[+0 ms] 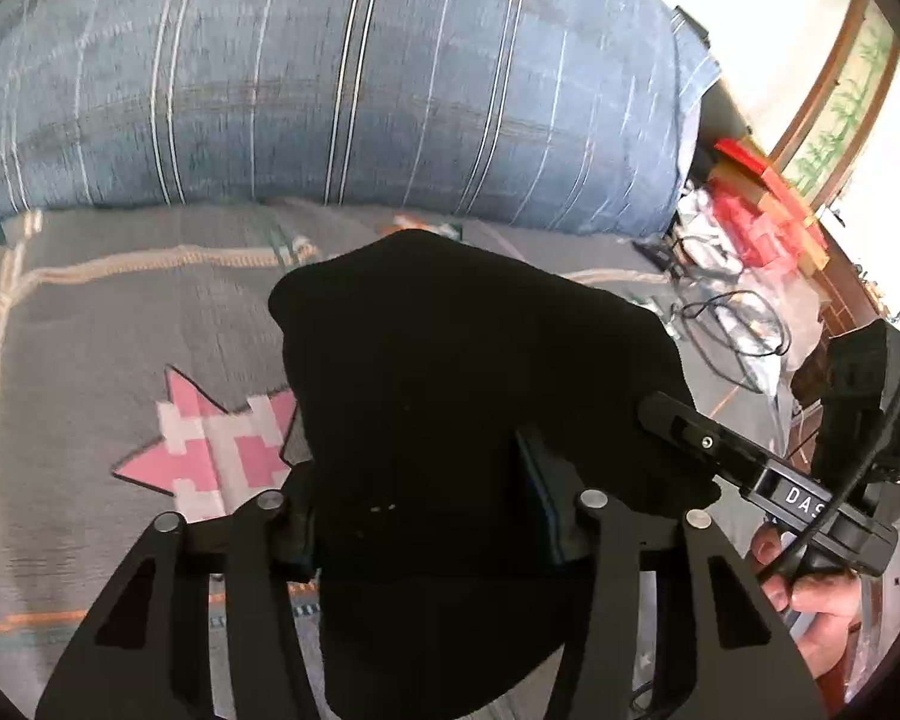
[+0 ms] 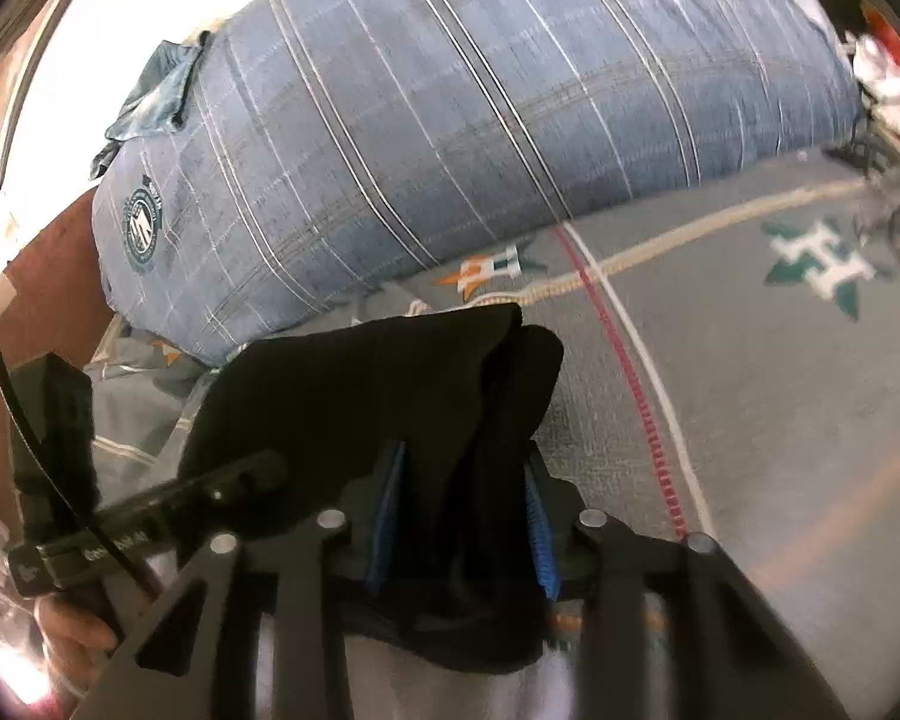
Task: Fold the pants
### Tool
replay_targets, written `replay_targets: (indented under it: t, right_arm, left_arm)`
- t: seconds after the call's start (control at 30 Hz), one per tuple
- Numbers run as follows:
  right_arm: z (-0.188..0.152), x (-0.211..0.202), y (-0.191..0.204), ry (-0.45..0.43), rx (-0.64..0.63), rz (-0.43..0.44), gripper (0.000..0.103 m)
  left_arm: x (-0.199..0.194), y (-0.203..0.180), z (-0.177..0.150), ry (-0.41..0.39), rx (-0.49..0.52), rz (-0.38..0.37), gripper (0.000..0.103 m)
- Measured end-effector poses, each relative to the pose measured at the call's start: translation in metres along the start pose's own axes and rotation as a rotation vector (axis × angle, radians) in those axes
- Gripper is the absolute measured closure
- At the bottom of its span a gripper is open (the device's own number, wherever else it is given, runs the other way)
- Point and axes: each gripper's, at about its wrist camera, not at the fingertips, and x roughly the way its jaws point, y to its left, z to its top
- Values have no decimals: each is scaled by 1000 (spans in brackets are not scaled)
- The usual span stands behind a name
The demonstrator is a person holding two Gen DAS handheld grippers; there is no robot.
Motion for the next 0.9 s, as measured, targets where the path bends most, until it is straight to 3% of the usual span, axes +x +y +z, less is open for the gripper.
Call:
replay_targets:
  t: [0.27, 0.47, 0.6, 0.63, 0.67, 0.77, 0.9]
  right_arm:
    - [25, -23, 64, -62, -134, 67, 71]
    - [20, 21, 100, 7, -144, 150, 70]
    - [-2, 82, 108, 151, -146, 118, 65]
    - [-10, 98, 107, 204, -147, 87, 63]
    - [-17, 106, 106, 209, -152, 57, 55]
    - [-17, 95, 104, 181, -131, 72, 53]
    - [-7, 71, 110, 129, -162, 56, 51]
  left_arm:
    - [-59, 21, 18, -98, -14, 46, 53]
    - [-69, 69, 7, -78, -79, 144, 52]
    - [-38, 111, -16, 22, -149, 230, 49]
    - [-29, 122, -24, 39, -169, 245, 40]
    - [-29, 127, -27, 14, -187, 230, 34]
    - [-36, 133, -28, 0, -215, 207, 32]
    - [-54, 129, -18, -52, -167, 282, 32]
